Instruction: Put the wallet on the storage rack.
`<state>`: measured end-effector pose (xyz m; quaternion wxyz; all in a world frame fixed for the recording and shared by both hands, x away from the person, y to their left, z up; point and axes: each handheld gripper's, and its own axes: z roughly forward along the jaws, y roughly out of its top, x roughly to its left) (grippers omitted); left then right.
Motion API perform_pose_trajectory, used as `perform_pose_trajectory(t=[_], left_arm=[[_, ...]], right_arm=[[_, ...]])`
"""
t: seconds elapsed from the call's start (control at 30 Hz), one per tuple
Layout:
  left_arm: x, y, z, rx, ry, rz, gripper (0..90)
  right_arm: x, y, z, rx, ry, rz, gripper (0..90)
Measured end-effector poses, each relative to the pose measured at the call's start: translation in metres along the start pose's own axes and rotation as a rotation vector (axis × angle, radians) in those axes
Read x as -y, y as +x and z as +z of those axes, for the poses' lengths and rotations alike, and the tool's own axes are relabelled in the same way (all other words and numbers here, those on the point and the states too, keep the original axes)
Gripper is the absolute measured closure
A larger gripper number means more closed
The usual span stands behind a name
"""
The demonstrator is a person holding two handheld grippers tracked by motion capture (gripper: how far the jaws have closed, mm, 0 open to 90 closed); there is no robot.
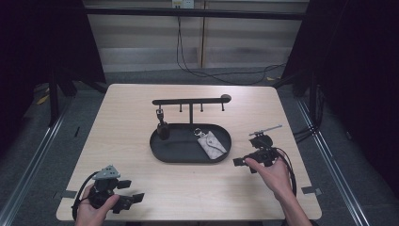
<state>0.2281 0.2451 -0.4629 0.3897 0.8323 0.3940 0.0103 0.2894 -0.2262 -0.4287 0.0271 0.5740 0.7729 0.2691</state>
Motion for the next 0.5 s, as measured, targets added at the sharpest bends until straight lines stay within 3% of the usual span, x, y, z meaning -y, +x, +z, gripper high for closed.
perform_pose_trajectory(t=[0.17, 0.5], left_arm=[[0.001, 0.0, -0.001, -0.016, -0.029, -0.018, 21.8], [0.001, 0.001, -0.001, -0.015, -0.033, -0.022, 21.4]], right_arm=[[0.017, 0.002, -0.004, -0.008, -0.051, -0.014, 23.6], [0.046, -0.002, -0.006, -0.017, -0.145, -0.024, 20.4]])
